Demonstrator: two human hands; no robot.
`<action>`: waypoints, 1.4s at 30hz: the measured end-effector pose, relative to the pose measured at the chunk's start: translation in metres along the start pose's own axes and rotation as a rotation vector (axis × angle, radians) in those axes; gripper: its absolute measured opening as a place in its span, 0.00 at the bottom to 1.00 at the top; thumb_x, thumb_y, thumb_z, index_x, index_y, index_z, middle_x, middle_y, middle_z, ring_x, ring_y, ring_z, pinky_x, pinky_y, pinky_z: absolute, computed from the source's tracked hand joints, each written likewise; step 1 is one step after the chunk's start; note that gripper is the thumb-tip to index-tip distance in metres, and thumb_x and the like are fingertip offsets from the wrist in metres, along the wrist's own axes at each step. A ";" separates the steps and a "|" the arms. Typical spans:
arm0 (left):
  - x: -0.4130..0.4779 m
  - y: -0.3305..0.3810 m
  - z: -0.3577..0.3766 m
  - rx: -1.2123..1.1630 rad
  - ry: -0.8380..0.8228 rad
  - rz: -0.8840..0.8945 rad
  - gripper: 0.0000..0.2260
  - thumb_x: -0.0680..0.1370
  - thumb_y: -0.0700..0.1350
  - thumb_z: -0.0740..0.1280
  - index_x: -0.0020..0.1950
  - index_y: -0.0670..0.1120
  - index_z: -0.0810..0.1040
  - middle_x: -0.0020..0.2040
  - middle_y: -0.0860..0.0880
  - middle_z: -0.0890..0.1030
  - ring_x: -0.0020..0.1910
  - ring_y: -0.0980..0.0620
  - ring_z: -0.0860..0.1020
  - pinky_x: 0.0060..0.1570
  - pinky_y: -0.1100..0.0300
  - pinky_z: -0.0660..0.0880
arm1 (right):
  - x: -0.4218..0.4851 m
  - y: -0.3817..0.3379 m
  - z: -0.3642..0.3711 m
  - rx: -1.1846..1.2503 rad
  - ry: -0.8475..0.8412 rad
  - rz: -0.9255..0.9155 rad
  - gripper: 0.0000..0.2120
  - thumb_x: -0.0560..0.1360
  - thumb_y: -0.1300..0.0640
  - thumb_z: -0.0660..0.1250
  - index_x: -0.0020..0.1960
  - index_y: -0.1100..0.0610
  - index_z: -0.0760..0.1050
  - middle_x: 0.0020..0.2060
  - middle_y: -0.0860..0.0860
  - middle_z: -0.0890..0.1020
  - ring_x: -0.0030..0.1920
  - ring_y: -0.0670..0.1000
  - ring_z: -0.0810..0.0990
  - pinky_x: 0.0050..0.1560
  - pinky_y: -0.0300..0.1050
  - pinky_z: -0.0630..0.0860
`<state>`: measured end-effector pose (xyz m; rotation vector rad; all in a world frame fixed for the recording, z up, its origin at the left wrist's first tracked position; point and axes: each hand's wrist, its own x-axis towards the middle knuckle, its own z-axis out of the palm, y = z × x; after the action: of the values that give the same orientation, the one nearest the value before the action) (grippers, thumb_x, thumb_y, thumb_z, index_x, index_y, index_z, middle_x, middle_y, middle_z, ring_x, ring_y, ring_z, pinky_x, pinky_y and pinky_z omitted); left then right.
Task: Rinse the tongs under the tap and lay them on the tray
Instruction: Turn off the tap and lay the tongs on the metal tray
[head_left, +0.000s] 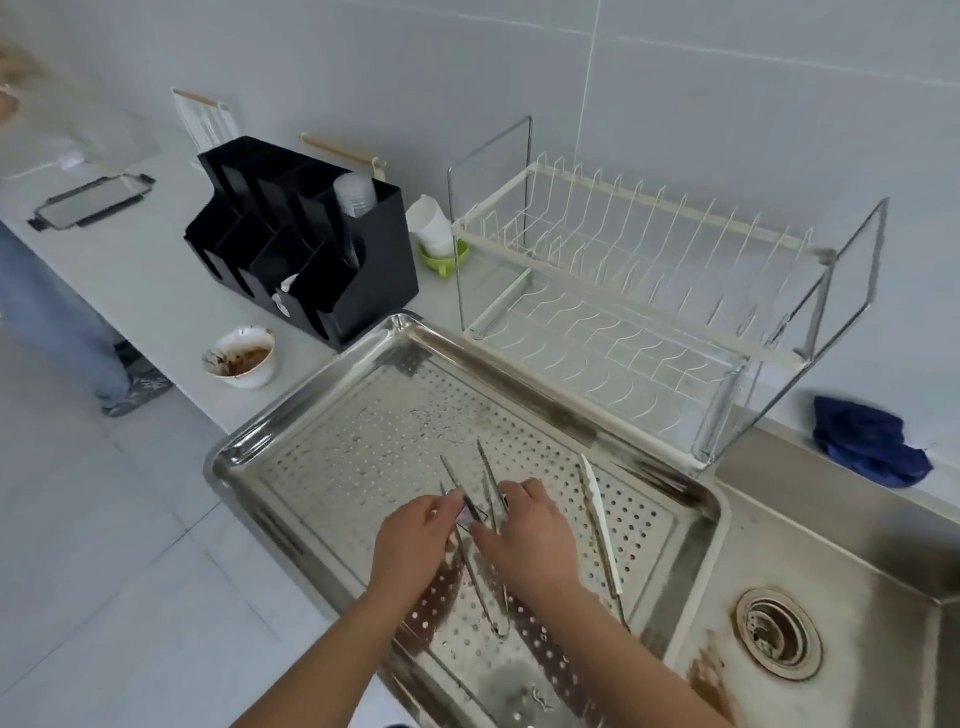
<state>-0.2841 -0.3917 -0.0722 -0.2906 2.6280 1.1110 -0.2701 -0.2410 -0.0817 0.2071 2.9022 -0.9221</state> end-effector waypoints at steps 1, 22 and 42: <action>0.005 -0.001 -0.003 -0.070 0.008 -0.020 0.19 0.81 0.63 0.61 0.48 0.51 0.84 0.43 0.56 0.85 0.43 0.57 0.81 0.42 0.61 0.72 | 0.004 -0.008 0.008 0.013 -0.021 -0.006 0.24 0.75 0.41 0.69 0.67 0.53 0.74 0.59 0.49 0.76 0.55 0.53 0.79 0.48 0.44 0.75; 0.145 -0.053 -0.101 0.111 -0.209 0.143 0.14 0.79 0.46 0.68 0.34 0.44 0.79 0.28 0.49 0.80 0.30 0.44 0.82 0.34 0.54 0.75 | -0.025 -0.047 0.058 -0.186 0.181 0.343 0.20 0.76 0.42 0.71 0.65 0.49 0.79 0.58 0.47 0.78 0.61 0.52 0.76 0.48 0.45 0.78; 0.112 -0.087 -0.101 0.564 -0.152 0.423 0.31 0.76 0.65 0.68 0.73 0.50 0.68 0.64 0.48 0.75 0.50 0.53 0.79 0.44 0.62 0.78 | -0.015 -0.055 0.077 -0.172 0.133 0.443 0.28 0.76 0.42 0.69 0.74 0.48 0.68 0.63 0.48 0.77 0.64 0.51 0.75 0.60 0.46 0.77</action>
<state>-0.3825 -0.5333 -0.0991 0.4620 2.7855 0.4158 -0.2607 -0.3311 -0.1112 0.8823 2.8422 -0.6003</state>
